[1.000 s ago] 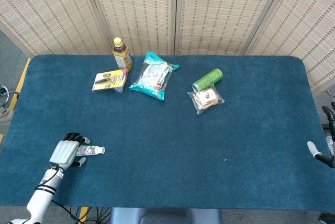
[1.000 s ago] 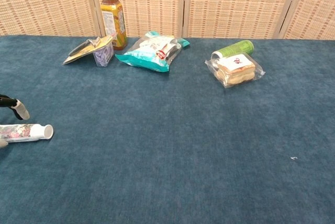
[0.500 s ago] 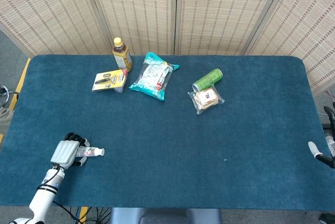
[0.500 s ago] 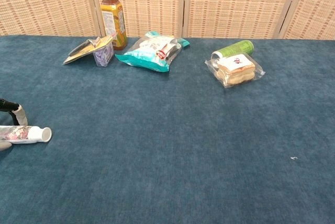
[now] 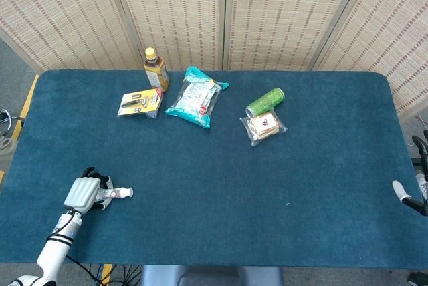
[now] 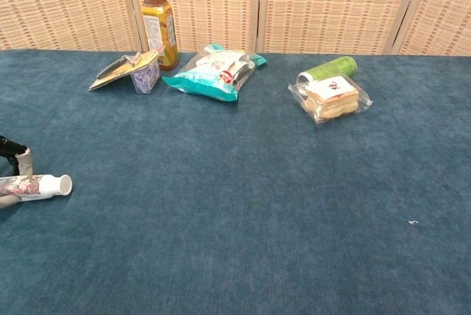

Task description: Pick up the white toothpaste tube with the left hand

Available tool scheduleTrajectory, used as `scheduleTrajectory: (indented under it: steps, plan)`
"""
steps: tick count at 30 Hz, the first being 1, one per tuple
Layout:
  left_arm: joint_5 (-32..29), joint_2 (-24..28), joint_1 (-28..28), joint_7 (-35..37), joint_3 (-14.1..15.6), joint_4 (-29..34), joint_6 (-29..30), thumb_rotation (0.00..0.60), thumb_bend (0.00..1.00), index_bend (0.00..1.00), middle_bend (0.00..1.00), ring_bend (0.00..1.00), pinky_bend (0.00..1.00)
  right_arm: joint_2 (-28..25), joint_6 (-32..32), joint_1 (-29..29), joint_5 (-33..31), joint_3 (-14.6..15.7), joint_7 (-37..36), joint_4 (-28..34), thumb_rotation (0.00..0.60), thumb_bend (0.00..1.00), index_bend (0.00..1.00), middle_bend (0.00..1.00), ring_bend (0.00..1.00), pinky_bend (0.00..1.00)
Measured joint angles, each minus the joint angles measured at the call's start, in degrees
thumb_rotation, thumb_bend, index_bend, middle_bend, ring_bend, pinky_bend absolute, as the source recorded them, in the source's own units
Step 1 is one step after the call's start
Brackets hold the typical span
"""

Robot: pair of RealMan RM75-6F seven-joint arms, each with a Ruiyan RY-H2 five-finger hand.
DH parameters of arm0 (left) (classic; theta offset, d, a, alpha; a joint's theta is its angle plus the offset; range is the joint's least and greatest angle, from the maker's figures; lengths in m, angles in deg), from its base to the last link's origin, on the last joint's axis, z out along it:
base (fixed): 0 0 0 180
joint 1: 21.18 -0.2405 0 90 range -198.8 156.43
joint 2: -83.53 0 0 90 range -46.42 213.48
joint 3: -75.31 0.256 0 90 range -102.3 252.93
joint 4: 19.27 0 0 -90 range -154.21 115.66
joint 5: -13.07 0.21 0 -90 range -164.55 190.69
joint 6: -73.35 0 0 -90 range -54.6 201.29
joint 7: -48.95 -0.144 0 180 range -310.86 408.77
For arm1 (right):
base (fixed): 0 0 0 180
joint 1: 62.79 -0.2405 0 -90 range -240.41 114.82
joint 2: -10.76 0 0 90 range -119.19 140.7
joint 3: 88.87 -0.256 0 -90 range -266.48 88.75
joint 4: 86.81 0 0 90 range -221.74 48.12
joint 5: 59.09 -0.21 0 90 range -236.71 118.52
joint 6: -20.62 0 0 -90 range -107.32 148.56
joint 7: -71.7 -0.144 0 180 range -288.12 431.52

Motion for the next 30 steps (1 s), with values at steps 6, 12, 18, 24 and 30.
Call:
scheduleTrajectory:
  steps: [6,12,18,24,30]
  plan:
    - [2.74,2.90,1.62,4.07,0.66,0.49,-1.65,0.600,0.38,0.57,0.61,0.35,0.10,-0.51,-0.85,-0.59,1.33,0.24,1.22,1.02,0.600,0.18,0.08,0.04,0.00,0.00]
    - [5.17,7.73,4.42,8.80,0.02,4.74,-3.26,0.600,0.39,0.58,0.62,0.36,0.10,-1.47,-3.68,-2.80,4.39,0.52,2.43,2.50,0.600,0.18,0.11,0.06,0.00,0.00]
    - [6.85,12.75,8.38,13.58,-1.93,10.74,-5.52,0.600,0.40,0.58,0.62,0.36,0.10,-1.89,-7.98,-6.65,7.39,0.24,5.14,4.47,0.600,0.22,0.15,0.06,0.00,0.00]
    - [7.48,17.00,13.04,18.31,-3.77,16.38,-10.56,0.600,0.41,0.58,0.62,0.36,0.10,-0.86,-13.26,-11.50,10.72,-0.23,7.81,6.38,0.600,0.23,0.18,0.06,0.00,0.00]
    - [6.86,20.26,18.59,21.75,-5.43,20.59,-17.45,0.600,0.42,0.58,0.63,0.36,0.10,2.70,-17.55,-16.73,13.88,-1.13,12.16,7.54,0.600,0.23,0.22,0.06,0.00,0.00]
